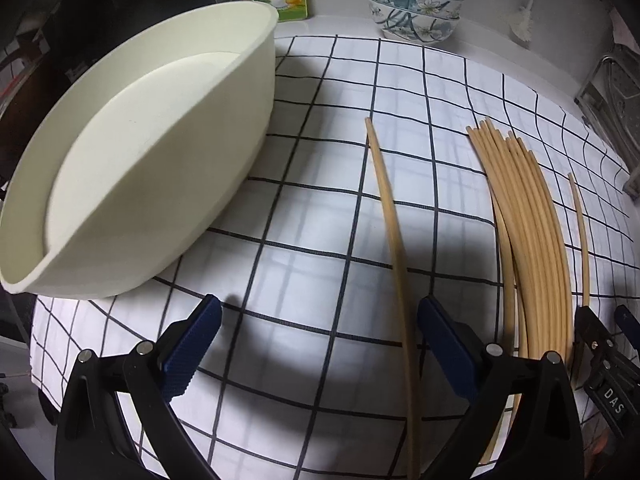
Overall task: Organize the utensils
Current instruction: 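Close the left tool on one chopstick while the right tool grasps another chopstick, then lift and carry the held chopsticks with both tools over the white dish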
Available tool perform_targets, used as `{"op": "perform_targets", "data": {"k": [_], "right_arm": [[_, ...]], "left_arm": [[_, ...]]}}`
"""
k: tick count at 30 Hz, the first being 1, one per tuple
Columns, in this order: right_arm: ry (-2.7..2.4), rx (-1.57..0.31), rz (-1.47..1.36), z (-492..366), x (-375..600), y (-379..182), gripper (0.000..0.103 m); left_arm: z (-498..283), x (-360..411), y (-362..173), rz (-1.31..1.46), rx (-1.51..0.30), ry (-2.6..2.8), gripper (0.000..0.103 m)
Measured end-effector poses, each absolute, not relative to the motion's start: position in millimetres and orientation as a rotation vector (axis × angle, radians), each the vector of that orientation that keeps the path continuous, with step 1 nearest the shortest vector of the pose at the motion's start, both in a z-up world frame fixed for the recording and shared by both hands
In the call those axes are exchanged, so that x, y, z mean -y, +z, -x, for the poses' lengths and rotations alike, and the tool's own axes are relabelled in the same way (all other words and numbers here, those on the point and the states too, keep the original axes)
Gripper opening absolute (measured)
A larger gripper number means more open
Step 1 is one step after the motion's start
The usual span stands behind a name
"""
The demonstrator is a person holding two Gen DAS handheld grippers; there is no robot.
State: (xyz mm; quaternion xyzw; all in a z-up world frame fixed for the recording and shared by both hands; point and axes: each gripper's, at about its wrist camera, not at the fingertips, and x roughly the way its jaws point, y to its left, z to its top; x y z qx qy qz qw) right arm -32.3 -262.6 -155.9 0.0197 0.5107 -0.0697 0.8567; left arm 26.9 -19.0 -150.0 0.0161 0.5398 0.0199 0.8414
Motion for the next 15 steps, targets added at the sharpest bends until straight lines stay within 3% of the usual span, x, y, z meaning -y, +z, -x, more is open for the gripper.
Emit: {"op": "perform_targets", "data": {"k": [4,10,12,15], "right_arm": [[-0.106,-1.066,-0.035,34,256,-153,0.057],[-0.043,-1.075,0.0,32,241,-149,0.009],[-0.037,-1.08,0.003,32,238,-149,0.007],[-0.024,-1.085,-0.031,31,242,-149,0.007]], "left_arm": [[-17,21,-144,-0.045,-1.134,0.002,0.075],[-12,36,-137,-0.071,-1.135,-0.049,0.027],[-11,35,-137,-0.056,-1.146,-0.074,0.008],[-16,38,-137,-0.058,-1.157,-0.085,0.008]]}}
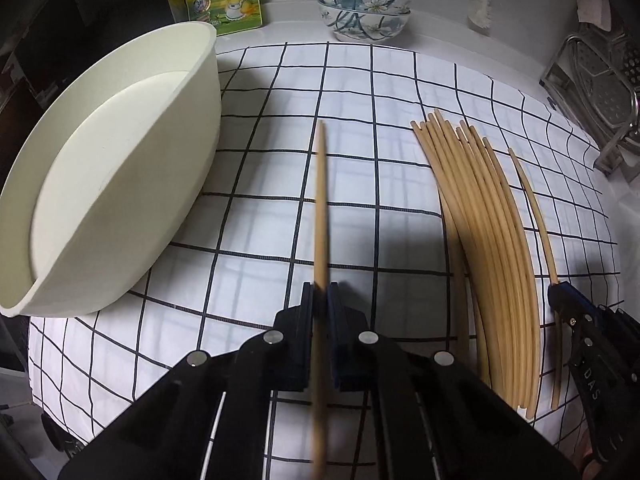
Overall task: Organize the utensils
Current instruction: 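Lift and carry the held chopsticks with both tools over the white dish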
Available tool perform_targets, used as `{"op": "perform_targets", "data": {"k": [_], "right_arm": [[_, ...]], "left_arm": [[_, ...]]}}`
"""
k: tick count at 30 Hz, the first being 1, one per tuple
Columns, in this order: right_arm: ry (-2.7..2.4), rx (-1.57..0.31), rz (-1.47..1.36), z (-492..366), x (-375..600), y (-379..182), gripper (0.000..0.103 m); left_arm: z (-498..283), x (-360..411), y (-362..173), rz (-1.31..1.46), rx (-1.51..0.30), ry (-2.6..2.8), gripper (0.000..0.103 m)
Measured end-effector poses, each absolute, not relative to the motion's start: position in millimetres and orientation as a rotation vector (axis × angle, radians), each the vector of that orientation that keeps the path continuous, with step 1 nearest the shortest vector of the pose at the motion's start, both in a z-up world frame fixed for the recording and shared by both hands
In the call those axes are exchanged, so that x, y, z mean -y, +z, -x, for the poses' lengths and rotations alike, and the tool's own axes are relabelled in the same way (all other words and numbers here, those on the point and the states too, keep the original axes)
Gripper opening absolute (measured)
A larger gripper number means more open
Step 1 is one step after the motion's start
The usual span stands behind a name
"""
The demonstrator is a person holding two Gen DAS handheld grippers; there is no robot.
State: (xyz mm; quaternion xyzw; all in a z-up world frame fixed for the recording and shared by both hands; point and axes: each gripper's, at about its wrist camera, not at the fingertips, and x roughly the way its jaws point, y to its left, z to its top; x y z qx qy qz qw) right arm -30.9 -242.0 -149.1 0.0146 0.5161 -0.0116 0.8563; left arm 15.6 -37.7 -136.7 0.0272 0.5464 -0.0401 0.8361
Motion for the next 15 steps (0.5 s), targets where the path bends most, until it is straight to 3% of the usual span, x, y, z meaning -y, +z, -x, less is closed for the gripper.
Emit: {"op": "perform_targets", "data": {"k": [7,15], "right_arm": [[-0.029,-1.065,-0.115,36,253,-134,0.007],[0.021,-0.977,-0.117,31,228,-79,0.007]], "left_arm": [[-29,41,-125,-0.055,-1.151,-0.136,0.008],[-25,20,-61,-0.033,-1.037,-0.186,0.008]]}}
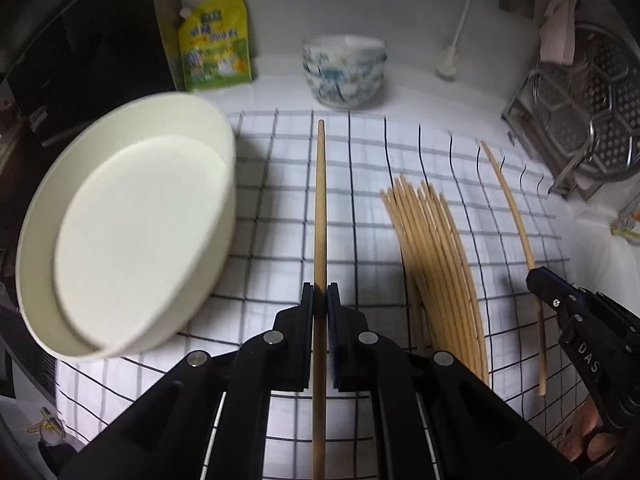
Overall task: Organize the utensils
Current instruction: 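Lift and carry the held chopsticks with both tools over the white dish, then lower both chopsticks into the dish and open both tools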
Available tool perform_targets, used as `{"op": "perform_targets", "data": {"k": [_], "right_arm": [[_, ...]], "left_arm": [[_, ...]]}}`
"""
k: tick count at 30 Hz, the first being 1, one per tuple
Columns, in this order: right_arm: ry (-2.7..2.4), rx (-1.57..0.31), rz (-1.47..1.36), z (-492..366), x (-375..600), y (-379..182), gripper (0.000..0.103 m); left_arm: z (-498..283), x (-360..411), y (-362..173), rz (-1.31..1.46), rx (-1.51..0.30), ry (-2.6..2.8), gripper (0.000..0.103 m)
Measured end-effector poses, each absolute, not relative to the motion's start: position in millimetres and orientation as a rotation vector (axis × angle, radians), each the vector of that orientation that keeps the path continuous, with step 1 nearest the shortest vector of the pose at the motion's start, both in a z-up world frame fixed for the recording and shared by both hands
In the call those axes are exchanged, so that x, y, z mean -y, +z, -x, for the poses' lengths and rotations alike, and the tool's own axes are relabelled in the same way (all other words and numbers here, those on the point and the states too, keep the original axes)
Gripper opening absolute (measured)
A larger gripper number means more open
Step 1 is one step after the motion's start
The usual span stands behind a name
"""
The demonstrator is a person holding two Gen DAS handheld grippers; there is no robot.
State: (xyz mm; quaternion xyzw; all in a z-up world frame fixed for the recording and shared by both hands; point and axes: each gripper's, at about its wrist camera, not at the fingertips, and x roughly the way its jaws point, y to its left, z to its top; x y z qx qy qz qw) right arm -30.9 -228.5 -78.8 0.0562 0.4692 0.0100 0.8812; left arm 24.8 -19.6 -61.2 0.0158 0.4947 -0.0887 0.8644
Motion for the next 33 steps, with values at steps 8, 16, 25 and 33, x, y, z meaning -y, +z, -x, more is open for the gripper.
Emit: {"op": "perform_targets", "data": {"k": [8,16,25,33], "right_arm": [[0.193,-0.898,-0.078,-1,140,-36,0.007],[0.348,-0.886,-0.052,-37,42,-32,0.007],[0.407,-0.949,-0.047,-76,-28,-60,0.007],[0.376,-1.031,-0.045,-95,-48,-92,0.007]], "left_arm": [[-34,-53,-5,-0.046,-0.898,-0.06,0.008],[-58,-132,5,-0.074,-0.855,0.078,0.008],[-92,-176,-27,-0.089,-0.922,0.083,0.008],[-111,-189,-65,-0.079,-1.002,0.047,0.008]]}}
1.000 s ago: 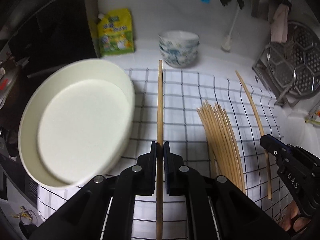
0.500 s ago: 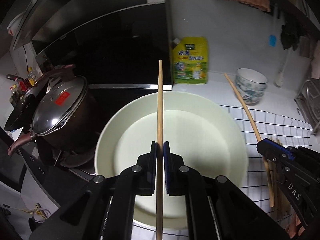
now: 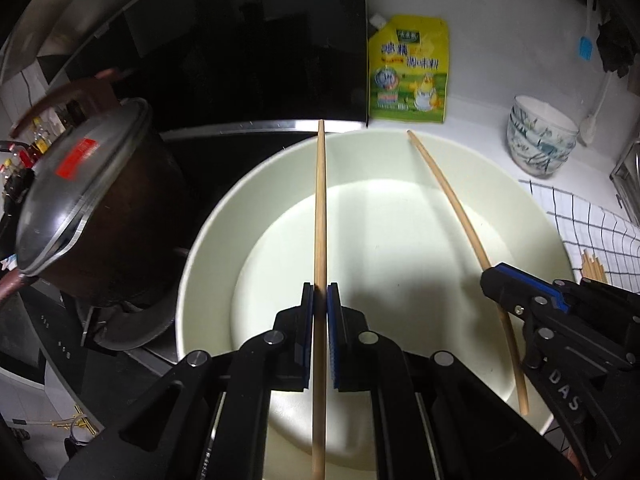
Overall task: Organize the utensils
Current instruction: 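Lower both chopsticks into the dish and open both tools, then move both open tools back over the chopstick row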
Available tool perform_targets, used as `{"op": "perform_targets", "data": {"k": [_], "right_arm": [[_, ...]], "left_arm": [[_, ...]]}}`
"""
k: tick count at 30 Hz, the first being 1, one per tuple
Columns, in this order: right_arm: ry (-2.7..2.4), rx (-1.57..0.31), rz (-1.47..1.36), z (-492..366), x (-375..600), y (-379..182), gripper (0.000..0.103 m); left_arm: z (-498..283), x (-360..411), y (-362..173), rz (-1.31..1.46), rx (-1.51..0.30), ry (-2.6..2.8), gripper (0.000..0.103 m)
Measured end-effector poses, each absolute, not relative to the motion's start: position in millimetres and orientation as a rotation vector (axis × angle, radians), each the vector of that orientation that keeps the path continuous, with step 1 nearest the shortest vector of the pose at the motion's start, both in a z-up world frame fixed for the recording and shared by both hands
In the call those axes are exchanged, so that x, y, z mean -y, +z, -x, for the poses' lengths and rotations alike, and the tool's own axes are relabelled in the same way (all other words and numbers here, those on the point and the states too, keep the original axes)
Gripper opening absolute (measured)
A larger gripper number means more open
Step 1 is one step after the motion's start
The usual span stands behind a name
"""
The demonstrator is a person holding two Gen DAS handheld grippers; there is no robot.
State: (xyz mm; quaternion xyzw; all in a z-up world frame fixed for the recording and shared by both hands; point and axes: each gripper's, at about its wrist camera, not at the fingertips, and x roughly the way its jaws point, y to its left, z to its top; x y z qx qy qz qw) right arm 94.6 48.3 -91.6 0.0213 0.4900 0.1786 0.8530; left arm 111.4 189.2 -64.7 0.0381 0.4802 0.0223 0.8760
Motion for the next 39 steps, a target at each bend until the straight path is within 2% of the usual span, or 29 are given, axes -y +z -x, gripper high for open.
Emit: {"op": "perform_targets", "data": {"k": [7,10,12,15,30,34,35,38,39], "right_arm": [[0.337,-1.089,-0.054,-96,-46,-113,0.007],[0.334,-1.093,-0.05,-95,-46,-114,0.007],[0.331,-1.076,-0.049,-95,-45,-112,0.008],[0.316,-1.055,-0.045,-91,-42,-106,0.014],[0.301,-0.996,-0.051,-68,-26,-70,0.017],[0.293,-0.978,-0.052,-55,-18,-59,0.021],[0.291,-0.972,-0.051,-52,-15,-57,0.022],[0.282,-0.955,-0.052,-43,-6,-49,0.025],[0.279,-0.953,-0.054,-40,-4,-48,0.025]], "left_arm": [[-114,-191,-83,-0.083,-1.047,0.034,0.008],[-114,-193,-82,-0.075,-1.044,0.036,0.011],[-114,-196,-79,-0.065,-1.037,0.042,0.019],[-112,-201,-73,-0.045,-1.021,0.064,0.045],[-81,-187,-47,-0.033,-0.971,0.071,0.049],[-75,-178,-38,-0.029,-0.959,0.056,0.05],[-73,-175,-35,-0.029,-0.957,0.051,0.052],[-67,-167,-28,-0.028,-0.937,0.041,0.069],[-64,-164,-26,-0.029,-0.929,0.036,0.069]]}}
